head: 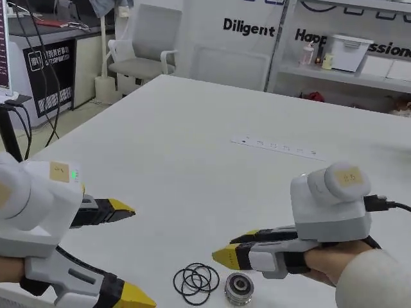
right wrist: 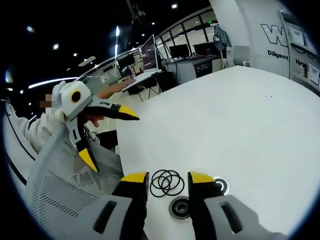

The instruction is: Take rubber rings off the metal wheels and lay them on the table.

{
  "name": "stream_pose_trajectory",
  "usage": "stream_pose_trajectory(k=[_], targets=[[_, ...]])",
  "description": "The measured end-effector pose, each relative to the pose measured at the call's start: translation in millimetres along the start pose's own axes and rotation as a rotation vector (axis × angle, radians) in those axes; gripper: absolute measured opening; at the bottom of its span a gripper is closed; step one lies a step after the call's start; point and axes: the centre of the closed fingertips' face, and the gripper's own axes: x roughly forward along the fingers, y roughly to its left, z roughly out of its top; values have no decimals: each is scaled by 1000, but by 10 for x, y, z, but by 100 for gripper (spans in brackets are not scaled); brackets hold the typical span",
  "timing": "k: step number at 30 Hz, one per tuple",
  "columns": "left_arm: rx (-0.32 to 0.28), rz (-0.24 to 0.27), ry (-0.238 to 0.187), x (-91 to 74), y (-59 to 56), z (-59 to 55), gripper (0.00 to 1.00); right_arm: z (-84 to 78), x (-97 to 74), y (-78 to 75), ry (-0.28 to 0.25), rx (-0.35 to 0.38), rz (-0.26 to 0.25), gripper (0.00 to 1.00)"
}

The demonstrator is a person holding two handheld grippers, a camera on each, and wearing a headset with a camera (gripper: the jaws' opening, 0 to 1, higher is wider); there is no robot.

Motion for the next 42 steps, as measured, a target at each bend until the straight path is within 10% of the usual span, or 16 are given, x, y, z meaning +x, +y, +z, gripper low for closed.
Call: stream_pose_trajectory(k=[9, 22, 42], targets=[[-22, -4, 6, 8, -12, -13, 88, 359, -420, 51, -172, 49, 56, 52], [-14, -32, 24, 31, -58, -42, 92, 234, -1002, 38, -215, -23, 18, 76], [4, -112, 30, 114, -168, -47, 98, -639, -983, -55, -41, -58, -43, 98]])
